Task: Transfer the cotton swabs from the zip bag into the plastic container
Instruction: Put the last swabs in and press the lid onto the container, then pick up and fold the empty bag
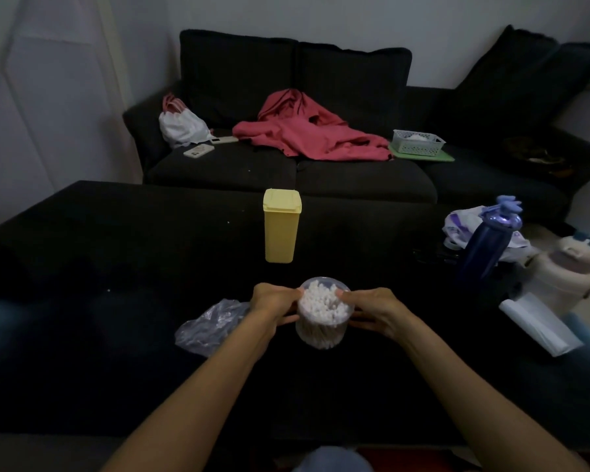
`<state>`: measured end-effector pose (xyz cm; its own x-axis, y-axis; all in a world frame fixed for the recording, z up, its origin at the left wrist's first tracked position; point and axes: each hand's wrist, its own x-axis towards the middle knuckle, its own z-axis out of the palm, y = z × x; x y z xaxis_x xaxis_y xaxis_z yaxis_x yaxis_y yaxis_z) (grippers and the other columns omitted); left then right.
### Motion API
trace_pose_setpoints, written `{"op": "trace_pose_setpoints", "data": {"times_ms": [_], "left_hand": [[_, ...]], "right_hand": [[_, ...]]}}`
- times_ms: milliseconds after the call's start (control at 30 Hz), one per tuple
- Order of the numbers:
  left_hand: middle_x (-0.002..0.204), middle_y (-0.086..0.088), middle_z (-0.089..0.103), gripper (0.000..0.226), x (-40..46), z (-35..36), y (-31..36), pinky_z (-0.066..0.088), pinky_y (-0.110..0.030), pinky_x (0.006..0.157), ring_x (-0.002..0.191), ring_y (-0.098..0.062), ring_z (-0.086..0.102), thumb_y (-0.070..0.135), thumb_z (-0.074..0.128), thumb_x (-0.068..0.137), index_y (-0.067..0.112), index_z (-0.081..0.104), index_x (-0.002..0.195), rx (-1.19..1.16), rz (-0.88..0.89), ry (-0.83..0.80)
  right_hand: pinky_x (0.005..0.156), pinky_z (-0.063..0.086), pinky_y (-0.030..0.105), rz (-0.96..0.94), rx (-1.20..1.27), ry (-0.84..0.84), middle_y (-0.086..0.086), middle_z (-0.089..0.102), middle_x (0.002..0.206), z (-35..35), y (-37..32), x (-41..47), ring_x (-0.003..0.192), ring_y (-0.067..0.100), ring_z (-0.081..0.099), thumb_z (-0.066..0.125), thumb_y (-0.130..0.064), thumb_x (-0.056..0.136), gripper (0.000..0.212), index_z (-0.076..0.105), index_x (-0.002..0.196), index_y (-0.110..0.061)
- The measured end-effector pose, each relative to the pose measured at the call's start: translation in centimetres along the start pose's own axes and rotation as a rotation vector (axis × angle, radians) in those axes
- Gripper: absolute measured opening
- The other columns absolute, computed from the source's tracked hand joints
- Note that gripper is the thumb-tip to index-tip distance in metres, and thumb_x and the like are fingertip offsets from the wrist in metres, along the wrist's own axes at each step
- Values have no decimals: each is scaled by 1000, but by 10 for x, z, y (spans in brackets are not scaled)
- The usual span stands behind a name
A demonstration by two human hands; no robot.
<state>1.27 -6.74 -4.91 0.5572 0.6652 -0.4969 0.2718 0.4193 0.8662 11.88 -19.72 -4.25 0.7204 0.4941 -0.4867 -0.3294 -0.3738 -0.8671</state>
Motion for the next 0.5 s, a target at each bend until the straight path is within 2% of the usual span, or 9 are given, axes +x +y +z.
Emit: {"op": "trace_pose_setpoints", "data": {"times_ms": [67, 233, 400, 467, 500], "left_hand": [[106, -17, 67, 16, 5, 2, 4, 51, -33, 70, 101, -29, 64, 7, 68, 86, 7, 60, 72, 15, 5, 18], [111, -21, 65, 14, 31, 5, 24, 52, -34, 75, 99, -30, 64, 5, 66, 87, 4, 57, 76, -18, -9, 3], [108, -20, 66, 9, 64, 17, 36, 51, -32, 78, 94, -26, 63, 6, 67, 86, 1, 62, 82, -96, -20, -17], [108, -16, 66, 17, 78, 26, 34, 51, -30, 76, 99, -26, 64, 10, 69, 85, -4, 66, 95, -144, -12, 19], [107, -15, 67, 26, 84, 30, 32, 51, -29, 74, 99, -26, 65, 12, 72, 83, -5, 67, 102, -168, -6, 43]], "right_hand": [[51, 49, 19, -32, 15, -16, 6, 69, 91, 1, -3, 3, 72, 11, 63, 70, -20, 84, 24, 69, 100, -3], [57, 52, 21, -62, -20, -8, 17, 68, 106, 9, -28, 29, 72, 14, 63, 67, -16, 86, 30, 67, 106, 6], [76, 54, 27, -112, -42, 9, 15, 68, 109, 8, -41, 71, 91, 18, 64, 62, -22, 90, 31, 67, 108, 3], [81, 54, 29, -141, -29, 58, 15, 69, 109, 8, -43, 87, 90, 18, 65, 62, -25, 90, 33, 68, 107, 3], [79, 54, 28, -155, -8, 78, 15, 69, 107, 9, -44, 92, 87, 17, 65, 62, -25, 91, 33, 67, 107, 3]]}}
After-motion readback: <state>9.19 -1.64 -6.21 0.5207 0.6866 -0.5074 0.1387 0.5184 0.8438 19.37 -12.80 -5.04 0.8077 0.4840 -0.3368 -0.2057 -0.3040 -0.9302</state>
